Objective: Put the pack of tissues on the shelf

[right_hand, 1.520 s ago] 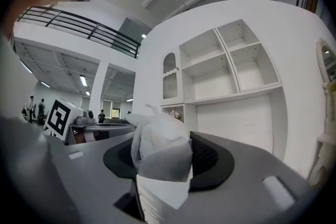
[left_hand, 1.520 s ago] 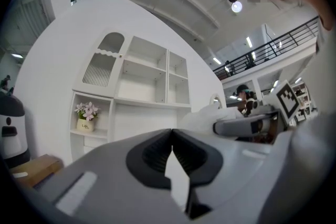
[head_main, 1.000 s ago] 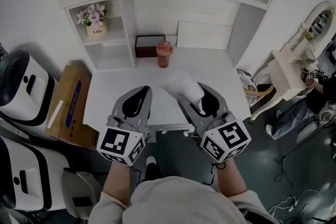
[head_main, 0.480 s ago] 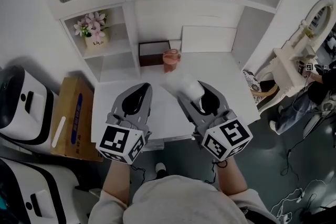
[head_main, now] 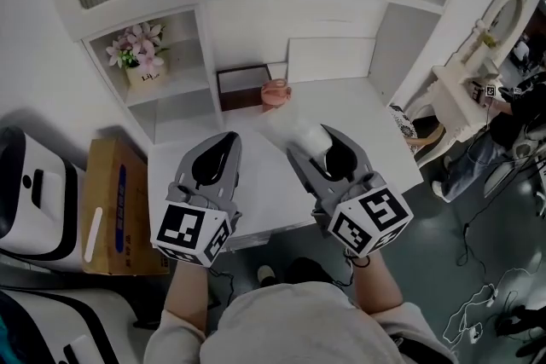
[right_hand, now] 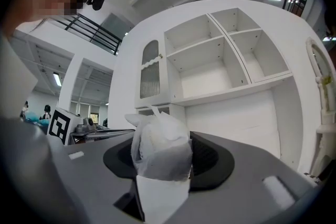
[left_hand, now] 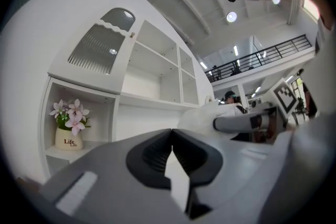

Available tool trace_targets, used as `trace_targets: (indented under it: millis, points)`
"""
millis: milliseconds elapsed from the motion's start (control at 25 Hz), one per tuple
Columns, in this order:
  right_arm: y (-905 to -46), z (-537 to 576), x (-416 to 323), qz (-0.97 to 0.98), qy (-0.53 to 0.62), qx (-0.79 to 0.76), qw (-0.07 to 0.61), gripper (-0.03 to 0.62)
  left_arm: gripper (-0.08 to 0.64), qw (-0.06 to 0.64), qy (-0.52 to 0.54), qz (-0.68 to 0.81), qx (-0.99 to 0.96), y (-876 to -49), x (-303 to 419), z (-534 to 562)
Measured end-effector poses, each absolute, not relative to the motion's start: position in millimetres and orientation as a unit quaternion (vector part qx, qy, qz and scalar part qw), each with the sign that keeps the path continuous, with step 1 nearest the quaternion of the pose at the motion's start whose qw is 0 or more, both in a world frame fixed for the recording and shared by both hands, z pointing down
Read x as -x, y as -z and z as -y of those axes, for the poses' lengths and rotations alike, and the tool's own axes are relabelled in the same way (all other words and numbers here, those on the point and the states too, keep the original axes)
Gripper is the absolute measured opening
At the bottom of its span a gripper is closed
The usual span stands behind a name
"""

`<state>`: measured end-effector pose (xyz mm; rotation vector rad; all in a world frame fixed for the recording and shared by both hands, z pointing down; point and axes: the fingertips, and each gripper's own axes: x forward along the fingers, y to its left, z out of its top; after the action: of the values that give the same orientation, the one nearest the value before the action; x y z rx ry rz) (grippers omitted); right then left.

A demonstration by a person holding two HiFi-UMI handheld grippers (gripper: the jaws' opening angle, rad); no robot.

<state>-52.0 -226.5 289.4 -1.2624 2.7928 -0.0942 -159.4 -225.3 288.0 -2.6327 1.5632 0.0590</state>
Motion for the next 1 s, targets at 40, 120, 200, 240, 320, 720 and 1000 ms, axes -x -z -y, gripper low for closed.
trace_targets:
  millis: [40, 120, 200, 240, 320, 720, 1000]
  points:
    - [-288.7, 227.9, 52.6, -0.909, 0.029, 0.414, 0.035, 0.235, 0.001, 0.038, -0.022, -0.508, 0.860, -287.9, 160.3, 227.5]
    - [-286.2, 232.2, 53.6, -0.907, 0.027, 0.419, 0.033, 0.235, 0.002, 0.036, -0.027, -0.503, 0.863, -286.9, 162.2, 233.7]
    - [-283.0, 239.5, 53.8, -0.905, 0.024, 0.424, 0.033, 0.235, 0.001, 0.036, -0.030, -0.499, 0.865, -283.9, 162.9, 241.0]
    - [-281.4, 243.8, 53.4, -0.904, 0.022, 0.426, 0.033, 0.235, 0.002, 0.037, -0.032, -0.498, 0.866, -282.3, 162.7, 244.5]
    - [-277.3, 253.1, 51.5, -0.902, 0.017, 0.430, 0.032, 0.235, 0.002, 0.040, -0.034, -0.495, 0.867, -280.4, 162.3, 251.2]
    - [-240.7, 313.2, 35.0, -0.891, -0.010, 0.452, 0.043, 0.235, 0.002, 0.041, -0.044, -0.489, 0.870, -271.8, 158.2, 297.0]
    - [-203.1, 351.8, 22.6, -0.889, -0.050, 0.453, 0.042, 0.235, 0.002, 0.047, -0.050, -0.490, 0.869, -260.3, 142.9, 327.1]
